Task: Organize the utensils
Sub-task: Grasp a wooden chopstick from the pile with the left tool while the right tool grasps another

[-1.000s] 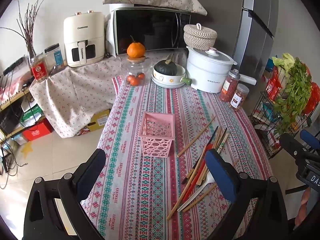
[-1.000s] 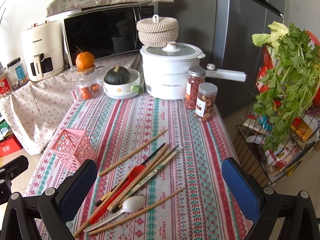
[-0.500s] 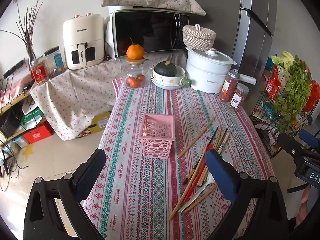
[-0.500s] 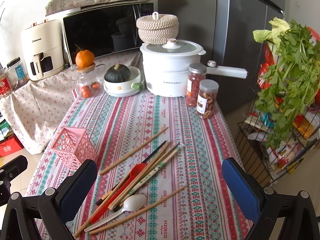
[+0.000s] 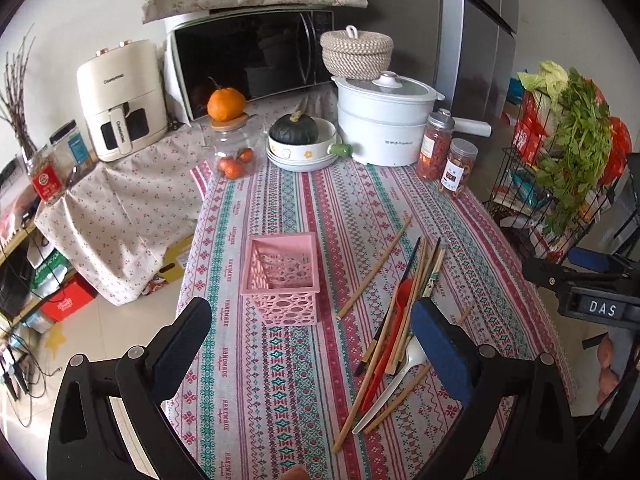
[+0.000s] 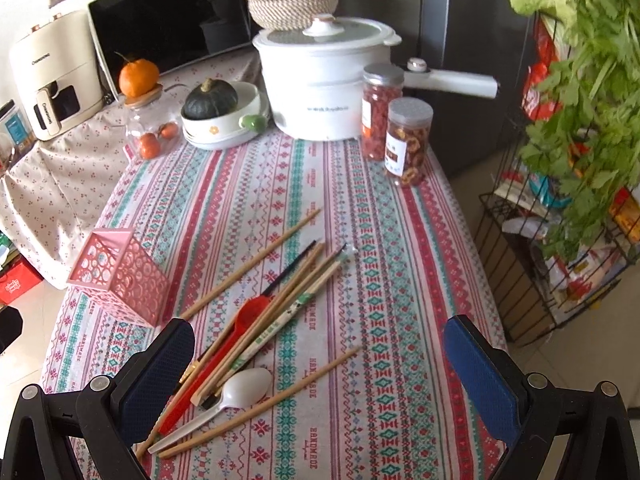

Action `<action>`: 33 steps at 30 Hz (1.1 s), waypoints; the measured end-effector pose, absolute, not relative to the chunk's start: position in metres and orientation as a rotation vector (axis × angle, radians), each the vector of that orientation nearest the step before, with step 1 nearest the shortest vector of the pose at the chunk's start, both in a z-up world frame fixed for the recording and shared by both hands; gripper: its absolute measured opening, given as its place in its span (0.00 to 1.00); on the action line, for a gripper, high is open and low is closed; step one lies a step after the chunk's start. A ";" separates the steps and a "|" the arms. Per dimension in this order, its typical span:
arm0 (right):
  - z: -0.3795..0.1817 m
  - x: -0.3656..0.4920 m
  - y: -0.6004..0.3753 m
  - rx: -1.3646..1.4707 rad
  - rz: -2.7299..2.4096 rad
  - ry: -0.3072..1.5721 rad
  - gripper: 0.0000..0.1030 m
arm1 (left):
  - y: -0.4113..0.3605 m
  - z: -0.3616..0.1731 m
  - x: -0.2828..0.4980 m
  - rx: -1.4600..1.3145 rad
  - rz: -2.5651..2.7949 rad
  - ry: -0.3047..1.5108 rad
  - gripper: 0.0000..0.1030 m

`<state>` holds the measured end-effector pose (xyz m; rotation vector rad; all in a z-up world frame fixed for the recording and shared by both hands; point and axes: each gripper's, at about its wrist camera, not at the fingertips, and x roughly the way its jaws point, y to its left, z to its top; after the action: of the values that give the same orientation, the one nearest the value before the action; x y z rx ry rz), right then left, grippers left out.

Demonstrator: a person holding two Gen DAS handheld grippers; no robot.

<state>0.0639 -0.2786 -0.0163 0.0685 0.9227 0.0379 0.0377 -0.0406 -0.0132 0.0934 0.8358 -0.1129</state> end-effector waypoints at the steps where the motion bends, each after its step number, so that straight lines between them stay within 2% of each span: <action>1: -0.023 0.071 -0.287 0.092 0.033 0.956 0.99 | -0.048 -0.016 0.045 0.118 -0.140 0.858 0.98; 4: -0.042 0.090 -0.312 0.168 0.021 1.048 0.99 | -0.071 -0.025 0.072 0.170 -0.209 0.933 0.98; 7: -0.057 0.106 -0.334 0.244 0.010 1.117 0.94 | -0.095 -0.033 0.105 0.175 -0.263 0.991 0.95; 13: -0.082 0.126 -0.361 0.321 -0.031 1.194 0.82 | -0.142 -0.073 0.174 0.206 -0.322 1.115 0.72; 15: -0.089 0.129 -0.364 0.330 -0.034 1.213 0.79 | -0.152 -0.091 0.196 0.188 -0.345 1.164 0.58; 18: -0.097 0.132 -0.363 0.327 -0.027 1.234 0.78 | -0.163 -0.118 0.225 0.179 -0.346 1.207 0.44; 25: -0.104 0.135 -0.359 0.311 0.003 1.250 0.78 | -0.182 -0.169 0.270 0.140 -0.382 1.212 0.29; 30: -0.111 0.137 -0.355 0.302 0.011 1.271 0.78 | -0.190 -0.194 0.286 0.143 -0.349 1.225 0.12; 33: -0.113 0.138 -0.352 0.291 0.014 1.280 0.78 | -0.189 -0.194 0.286 0.151 -0.343 1.208 0.08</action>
<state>0.1383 -0.3519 -0.1133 0.2906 1.2796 0.0140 0.2859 -0.1895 -0.1942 0.1505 1.2078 -0.3433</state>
